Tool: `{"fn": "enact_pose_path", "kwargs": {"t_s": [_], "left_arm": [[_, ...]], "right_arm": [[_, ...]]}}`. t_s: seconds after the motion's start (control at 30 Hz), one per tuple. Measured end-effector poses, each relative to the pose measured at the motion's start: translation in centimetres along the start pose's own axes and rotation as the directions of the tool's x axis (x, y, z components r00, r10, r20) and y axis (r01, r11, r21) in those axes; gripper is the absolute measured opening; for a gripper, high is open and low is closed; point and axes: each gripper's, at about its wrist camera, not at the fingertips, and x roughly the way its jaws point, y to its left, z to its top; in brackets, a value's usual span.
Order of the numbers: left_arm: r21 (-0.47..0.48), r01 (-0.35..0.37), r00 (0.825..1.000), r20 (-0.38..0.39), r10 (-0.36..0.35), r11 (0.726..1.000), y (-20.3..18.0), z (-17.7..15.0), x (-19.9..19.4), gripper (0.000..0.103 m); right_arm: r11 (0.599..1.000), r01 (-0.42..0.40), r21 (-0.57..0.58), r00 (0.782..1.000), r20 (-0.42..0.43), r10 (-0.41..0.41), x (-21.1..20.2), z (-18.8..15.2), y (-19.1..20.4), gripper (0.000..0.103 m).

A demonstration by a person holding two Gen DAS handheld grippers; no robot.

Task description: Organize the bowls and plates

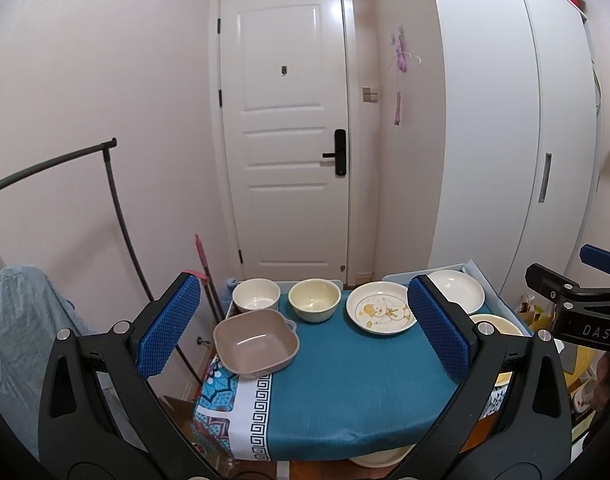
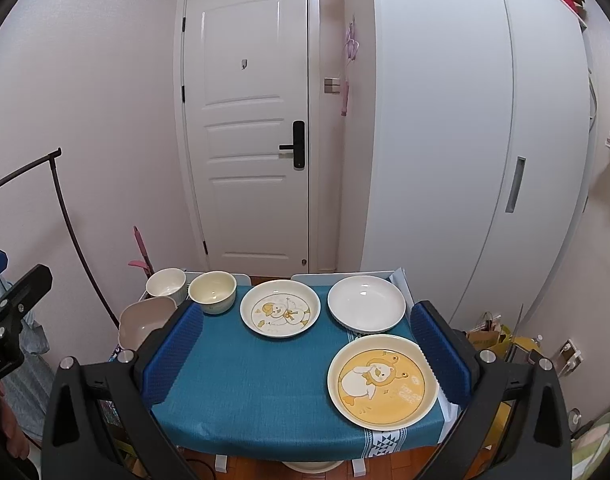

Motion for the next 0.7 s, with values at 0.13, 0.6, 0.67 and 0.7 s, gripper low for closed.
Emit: {"fn": "enact_pose_path", "kwargs": {"t_s": [0.13,0.6,0.67,0.7], "left_arm": [[0.001,0.002,1.000,0.000,-0.002,1.000,0.13,-0.07,0.10,0.103],[-0.001,-0.001,1.000,0.001,0.001,1.000,0.00,0.14,0.13,0.103],[-0.003,0.000,1.000,0.003,0.000,1.000,0.06,0.21,0.14,0.103],[-0.006,0.000,1.000,0.005,0.000,1.000,0.07,0.32,0.19,0.103]], "right_arm": [[1.000,-0.002,0.002,1.000,-0.001,0.002,0.03,-0.12,-0.05,0.103],[1.000,0.002,0.006,1.000,-0.004,-0.002,0.24,-0.25,-0.23,0.103],[1.000,0.002,0.005,1.000,-0.004,-0.002,0.29,-0.25,-0.25,0.103],[1.000,0.001,0.005,1.000,-0.005,-0.001,0.28,-0.23,-0.25,0.103]]}}
